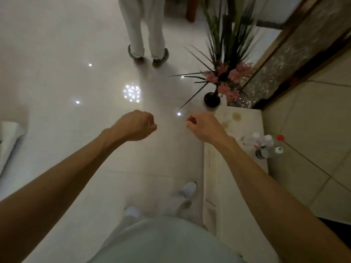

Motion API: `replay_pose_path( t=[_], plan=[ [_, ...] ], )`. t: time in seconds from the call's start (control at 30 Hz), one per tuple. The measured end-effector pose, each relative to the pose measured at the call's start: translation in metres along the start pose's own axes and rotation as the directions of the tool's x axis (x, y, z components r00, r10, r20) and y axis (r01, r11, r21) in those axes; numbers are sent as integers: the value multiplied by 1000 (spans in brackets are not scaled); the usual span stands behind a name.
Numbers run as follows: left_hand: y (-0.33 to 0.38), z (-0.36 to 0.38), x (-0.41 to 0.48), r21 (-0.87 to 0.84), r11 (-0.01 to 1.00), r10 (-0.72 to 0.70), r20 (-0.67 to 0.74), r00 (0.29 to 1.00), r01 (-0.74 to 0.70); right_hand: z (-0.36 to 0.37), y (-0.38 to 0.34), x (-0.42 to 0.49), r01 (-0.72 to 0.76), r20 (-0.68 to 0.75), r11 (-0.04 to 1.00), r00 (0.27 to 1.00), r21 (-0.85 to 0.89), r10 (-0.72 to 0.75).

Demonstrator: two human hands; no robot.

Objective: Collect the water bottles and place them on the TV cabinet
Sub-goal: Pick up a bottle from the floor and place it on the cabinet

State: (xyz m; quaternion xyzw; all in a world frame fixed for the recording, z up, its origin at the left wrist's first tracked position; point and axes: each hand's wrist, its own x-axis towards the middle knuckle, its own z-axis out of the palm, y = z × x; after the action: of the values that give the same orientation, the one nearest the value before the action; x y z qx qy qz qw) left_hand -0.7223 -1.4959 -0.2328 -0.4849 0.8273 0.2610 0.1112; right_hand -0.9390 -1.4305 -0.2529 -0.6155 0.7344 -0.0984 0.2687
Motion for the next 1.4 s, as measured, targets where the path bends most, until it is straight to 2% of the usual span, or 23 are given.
replay_pose_path(
  t=[0.17, 0.27, 0.5, 0.67, 0.83, 1.0, 1.13, 1.4],
  plan=[
    [-118, 10, -90, -131, 974, -193, -70, 979, 183, 69, -119, 12, 203, 99, 975, 976, -88, -194],
    [-187, 16, -158, -202, 927, -342, -112, 933, 316, 118, -199, 10, 361, 174, 923, 925, -131, -337],
    [-304, 24, -308, -366, 758, -633, -207, 746, 540, 195, -370, -9, 623, 352, 773, 755, -122, -553],
    [-352, 32, -388, -470, 596, -792, -207, 575, 651, 237, -463, -14, 778, 455, 622, 586, -85, -671],
    [-387, 32, -432, -550, 426, -896, -149, 418, 718, 270, -539, -9, 874, 549, 483, 425, -43, -720],
    [-433, 20, -440, -586, 328, -937, -101, 335, 741, 295, -602, 19, 915, 582, 403, 330, -5, -743],
    [-476, -8, -423, -619, 282, -955, -109, 275, 733, 306, -651, 64, 932, 597, 363, 286, 9, -750],
    [-554, -72, -370, -643, 259, -960, -92, 263, 720, 307, -734, 173, 929, 577, 369, 319, -33, -752]
  ],
)
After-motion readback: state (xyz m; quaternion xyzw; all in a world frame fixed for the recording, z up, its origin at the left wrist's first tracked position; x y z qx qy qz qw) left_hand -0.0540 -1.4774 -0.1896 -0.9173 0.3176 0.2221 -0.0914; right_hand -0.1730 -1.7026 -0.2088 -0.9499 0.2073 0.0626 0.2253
